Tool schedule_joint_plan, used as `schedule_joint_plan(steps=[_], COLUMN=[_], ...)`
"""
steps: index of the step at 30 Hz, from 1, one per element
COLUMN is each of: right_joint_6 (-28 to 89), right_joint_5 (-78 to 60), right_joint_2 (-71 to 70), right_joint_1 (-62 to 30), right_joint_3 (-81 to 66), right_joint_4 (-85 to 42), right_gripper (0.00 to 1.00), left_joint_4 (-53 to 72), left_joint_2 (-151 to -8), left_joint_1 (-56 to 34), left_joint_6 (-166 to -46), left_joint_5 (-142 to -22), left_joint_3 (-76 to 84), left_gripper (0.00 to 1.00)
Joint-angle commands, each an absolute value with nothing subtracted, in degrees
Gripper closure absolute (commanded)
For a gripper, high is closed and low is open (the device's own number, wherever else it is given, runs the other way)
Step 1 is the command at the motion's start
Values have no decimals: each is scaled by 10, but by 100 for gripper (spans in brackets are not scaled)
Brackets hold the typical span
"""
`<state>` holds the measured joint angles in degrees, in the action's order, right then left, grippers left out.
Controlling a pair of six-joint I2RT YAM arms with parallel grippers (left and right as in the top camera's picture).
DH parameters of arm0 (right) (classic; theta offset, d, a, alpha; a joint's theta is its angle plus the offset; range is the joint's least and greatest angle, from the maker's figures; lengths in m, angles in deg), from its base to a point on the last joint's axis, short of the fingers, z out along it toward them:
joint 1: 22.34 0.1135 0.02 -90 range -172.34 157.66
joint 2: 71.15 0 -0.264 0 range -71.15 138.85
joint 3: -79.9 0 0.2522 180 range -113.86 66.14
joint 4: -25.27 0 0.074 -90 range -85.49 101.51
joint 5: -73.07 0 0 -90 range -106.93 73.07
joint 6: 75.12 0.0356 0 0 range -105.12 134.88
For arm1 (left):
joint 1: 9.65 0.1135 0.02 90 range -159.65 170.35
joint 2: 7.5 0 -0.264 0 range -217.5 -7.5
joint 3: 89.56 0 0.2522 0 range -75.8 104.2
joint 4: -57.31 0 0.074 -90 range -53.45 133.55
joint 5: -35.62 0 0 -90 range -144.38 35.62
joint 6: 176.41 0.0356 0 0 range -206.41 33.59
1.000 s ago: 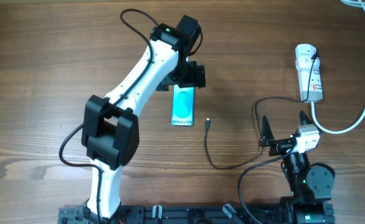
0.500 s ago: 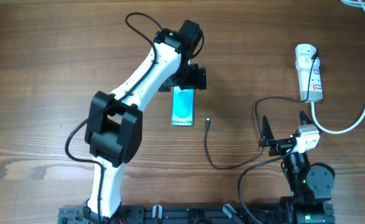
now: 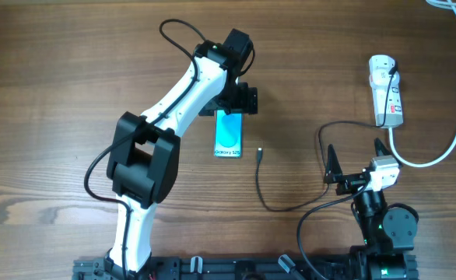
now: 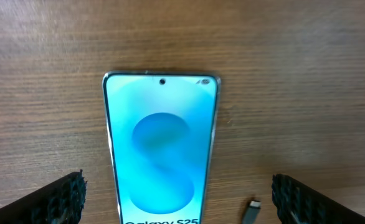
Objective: Plug charger to phone and switch on socket
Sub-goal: 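Lower the left gripper onto the phone's top edge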
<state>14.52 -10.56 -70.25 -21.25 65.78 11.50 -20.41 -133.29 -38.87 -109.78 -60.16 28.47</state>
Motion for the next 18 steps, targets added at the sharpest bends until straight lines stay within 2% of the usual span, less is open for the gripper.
schedule_joint_plan(steps=[1,18], right_joint_6=[135,135], right_joint_5=[-109,-109], right_joint_2=[-705,-705], right_joint_1=[-213,-213], right_joint_3=[658,658], right_joint_4=[117,117], right_gripper=[0,0], left_joint_4=[-193,-176], left_joint_2=[-1341,-1344], left_joint_1=[-392,-392], left_joint_6=[-1091,-1093], left_joint_5=[-592,-592], left_joint_3=[257,234], left_gripper=[0,0])
